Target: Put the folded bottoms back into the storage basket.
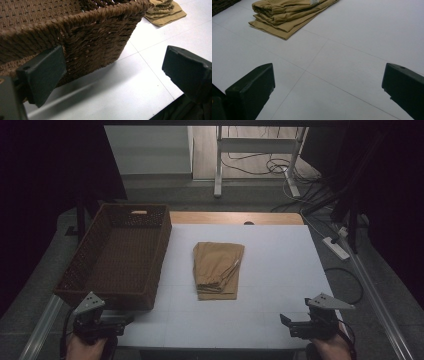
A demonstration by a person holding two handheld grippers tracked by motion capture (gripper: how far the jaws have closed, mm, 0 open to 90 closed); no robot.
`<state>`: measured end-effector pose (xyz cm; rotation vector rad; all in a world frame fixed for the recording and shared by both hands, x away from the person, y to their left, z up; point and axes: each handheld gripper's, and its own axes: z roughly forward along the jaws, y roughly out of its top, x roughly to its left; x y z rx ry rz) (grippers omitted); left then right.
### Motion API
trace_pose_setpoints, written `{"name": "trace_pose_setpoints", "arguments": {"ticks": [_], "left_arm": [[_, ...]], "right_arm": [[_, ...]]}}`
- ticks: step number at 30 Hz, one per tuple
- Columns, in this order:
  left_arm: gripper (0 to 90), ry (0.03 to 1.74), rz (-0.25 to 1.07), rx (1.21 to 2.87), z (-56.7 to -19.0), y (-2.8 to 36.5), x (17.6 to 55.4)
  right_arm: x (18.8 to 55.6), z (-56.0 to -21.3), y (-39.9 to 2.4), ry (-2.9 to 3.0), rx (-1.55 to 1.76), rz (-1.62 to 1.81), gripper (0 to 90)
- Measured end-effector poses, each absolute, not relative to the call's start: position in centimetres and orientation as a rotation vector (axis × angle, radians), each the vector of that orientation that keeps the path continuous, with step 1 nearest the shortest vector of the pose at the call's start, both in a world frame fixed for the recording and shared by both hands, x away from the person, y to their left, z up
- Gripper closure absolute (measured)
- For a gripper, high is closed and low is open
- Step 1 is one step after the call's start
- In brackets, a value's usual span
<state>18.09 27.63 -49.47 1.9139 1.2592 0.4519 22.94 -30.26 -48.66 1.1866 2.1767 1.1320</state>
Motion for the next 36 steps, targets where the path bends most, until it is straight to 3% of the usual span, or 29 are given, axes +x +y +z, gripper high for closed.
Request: {"name": "trace_pose_setpoints", "arguments": {"ticks": [15,36], "left_arm": [[2.4,1.221,0.49,1.924,-49.3,26.8,18.0],[0.4,1.124,0.444,1.996,-49.3,23.7,18.2]], "right_arm": [[22.9,-48.7,-30.1,2.197,1.174,1.117,0.0],[23.0,-48.7,-29.9,2.22,1.155,1.111,0.0]]}}
